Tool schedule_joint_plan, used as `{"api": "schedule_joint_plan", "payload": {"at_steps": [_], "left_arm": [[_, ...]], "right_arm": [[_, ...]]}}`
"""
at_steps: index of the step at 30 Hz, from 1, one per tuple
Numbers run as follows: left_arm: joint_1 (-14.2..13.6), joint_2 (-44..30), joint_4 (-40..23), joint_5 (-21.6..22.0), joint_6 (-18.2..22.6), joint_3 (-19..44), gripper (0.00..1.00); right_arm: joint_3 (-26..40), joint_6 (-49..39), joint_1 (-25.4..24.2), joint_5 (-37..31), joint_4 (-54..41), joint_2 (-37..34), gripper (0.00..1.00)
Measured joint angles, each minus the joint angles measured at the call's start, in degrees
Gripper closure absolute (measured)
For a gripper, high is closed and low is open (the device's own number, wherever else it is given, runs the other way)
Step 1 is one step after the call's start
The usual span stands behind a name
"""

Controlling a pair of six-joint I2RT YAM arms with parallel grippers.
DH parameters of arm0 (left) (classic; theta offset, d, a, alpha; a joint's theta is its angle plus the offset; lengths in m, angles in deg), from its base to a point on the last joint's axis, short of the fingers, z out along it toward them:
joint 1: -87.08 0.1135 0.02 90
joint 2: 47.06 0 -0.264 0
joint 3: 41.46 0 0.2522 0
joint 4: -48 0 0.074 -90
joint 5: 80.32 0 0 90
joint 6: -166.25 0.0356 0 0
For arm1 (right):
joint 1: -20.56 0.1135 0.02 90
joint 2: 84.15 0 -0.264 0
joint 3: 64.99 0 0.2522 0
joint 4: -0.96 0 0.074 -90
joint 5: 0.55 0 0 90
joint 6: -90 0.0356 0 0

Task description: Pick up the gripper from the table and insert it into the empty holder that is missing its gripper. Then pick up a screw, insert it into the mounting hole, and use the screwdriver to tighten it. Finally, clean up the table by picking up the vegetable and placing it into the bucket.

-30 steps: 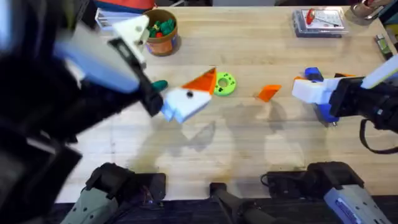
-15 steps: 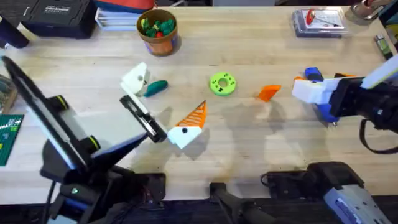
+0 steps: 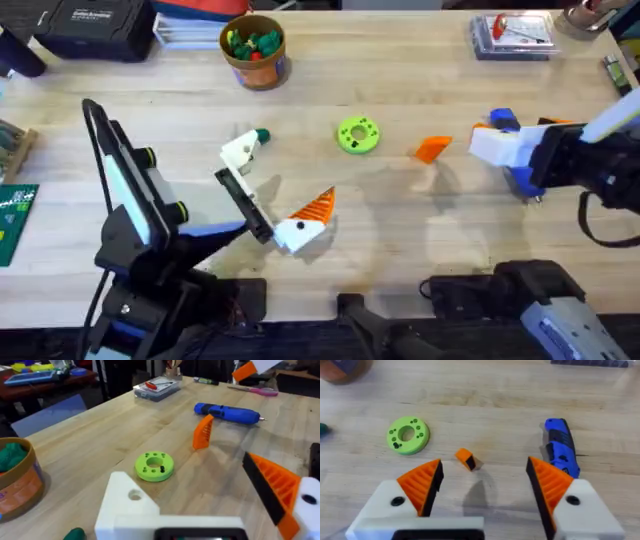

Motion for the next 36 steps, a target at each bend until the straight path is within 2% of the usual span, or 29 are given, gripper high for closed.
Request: {"api": "schedule_joint_plan", "payload": {"at_steps": [6,12,20,36], "left_arm": [[2.8,0.0,-0.5,-5.8,-0.2,0.0,0.015],[3.5,0.0,-1.0,-10.9,-4.5,0.0,0.015],[3.5,0.0,-1.1,-12.4,-7.1,0.0,0.015],[3.5,0.0,-1.1,-12.6,-7.4,0.0,0.015]], "right_arm": [[0.0,0.0,0.0,0.0,0.0,0.0,0.007],[0.0,0.0,0.0,0.0,0.0,0.0,0.007],[0.0,0.0,0.0,0.0,0.0,0.0,0.009],[0.0,0.0,0.0,0.0,0.0,0.0,0.007]]}}
